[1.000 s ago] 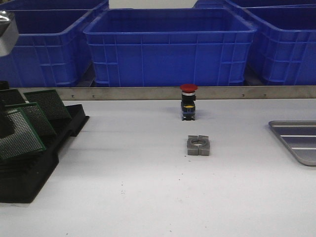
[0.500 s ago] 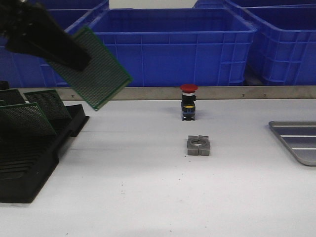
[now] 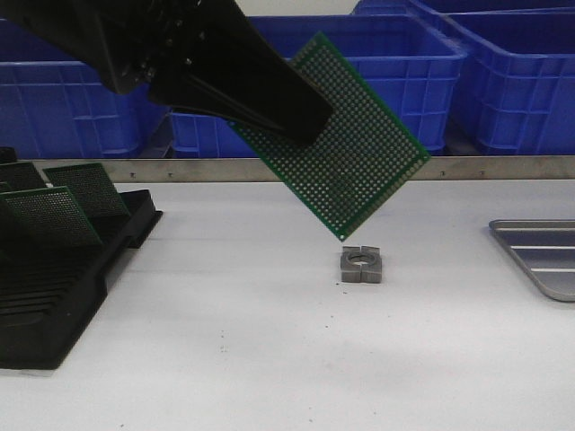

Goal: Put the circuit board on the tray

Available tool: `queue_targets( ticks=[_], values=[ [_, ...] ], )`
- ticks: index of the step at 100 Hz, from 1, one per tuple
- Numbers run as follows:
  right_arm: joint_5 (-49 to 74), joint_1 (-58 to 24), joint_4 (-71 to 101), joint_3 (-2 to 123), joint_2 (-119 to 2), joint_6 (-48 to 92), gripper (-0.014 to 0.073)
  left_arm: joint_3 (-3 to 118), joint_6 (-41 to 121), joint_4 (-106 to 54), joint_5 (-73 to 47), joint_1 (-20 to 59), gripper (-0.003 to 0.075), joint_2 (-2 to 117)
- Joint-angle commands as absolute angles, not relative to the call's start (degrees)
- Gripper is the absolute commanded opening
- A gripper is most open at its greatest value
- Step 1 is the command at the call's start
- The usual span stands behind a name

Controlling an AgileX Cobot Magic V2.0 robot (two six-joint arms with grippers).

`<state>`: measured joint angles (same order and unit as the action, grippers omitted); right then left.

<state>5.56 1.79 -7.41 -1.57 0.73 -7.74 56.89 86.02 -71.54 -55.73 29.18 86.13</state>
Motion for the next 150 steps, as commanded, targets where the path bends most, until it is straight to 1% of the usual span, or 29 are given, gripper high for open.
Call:
queue_targets(
  ticks=[1,9,16,31,43,48,69,80,89,96,103,120,125,129,150],
  values=[
    [-0.89,2.2,-7.98,-1.62,1.73,-7.51,-0.0067,58.54,85.54,-75.71,-56.4,29.72,-0.0017,84.47],
    [-0.56,2.1,-7.98,-0.32,1.73,-7.76,-0.0067,58.54,85.54,-75.71,-56.4,29.72,-0.0017,84.47],
    [2.56,2.08,-7.98,2.25,1.69,-7.76,-0.0067,58.54,85.54,-75.71,-56.4,29.72,-0.0017,84.47],
    [15.22,2.08,-7.78,10.43,-0.51,-7.76,-0.0067,58.54,85.54,-75.71,-56.4,29.72,-0.0017,84.47],
    [25.48,2.08,-7.78,17.2,-5.65,-7.76,-0.0067,58.54,85.54,-75.71,-56.4,29.72,-0.0017,84.47],
    [27.97,2.08,-7.78,19.72,-7.89,-7.76,-0.0067,58.54,85.54,-75.71,-56.4,29.72,-0.0017,84.47],
    [29.19,2.08,-4.87,26.59,-16.49,-7.71,-0.0067,58.54,85.54,-75.99,-56.4,29.72,-0.0017,84.47],
    [30.39,2.03,-0.36,28.46,-21.74,-7.47,-0.0067,58.54,85.54,-76.03,-56.4,29.72,-0.0017,84.47],
    [31.52,2.03,4.27,29.67,-26.58,-4.62,-0.0054,58.54,85.54,-76.03,-56.4,29.72,-0.0017,84.47],
    [32.35,2.03,8.69,30.62,-30.06,-0.43,-0.0004,58.54,85.54,-76.03,-56.4,29.72,-0.0017,84.47],
    [32.82,2.03,14.47,31.5,-33.2,4.64,0.0084,58.54,85.54,-76.03,-56.4,29.72,-0.0017,84.47],
    [34.73,2.03,32.02,33.14,-39.52,20.15,0.0391,58.54,85.54,-76.03,-56.4,29.72,-0.0017,84.47],
    [36.08,2.03,37.3,33.77,-41.38,27.07,0.045,58.54,85.54,-76.03,-56.4,29.72,-0.0017,84.47],
    [37.46,2.03,41.83,34.46,-42.51,31.8,0.0471,58.54,85.54,-76.03,-56.4,29.72,-0.0017,84.47],
    [52.19,0.72,62.1,38.71,-50.39,62.8,0.047,58.54,85.54,-76.03,-56.4,29.72,-0.0017,84.47]
  ],
)
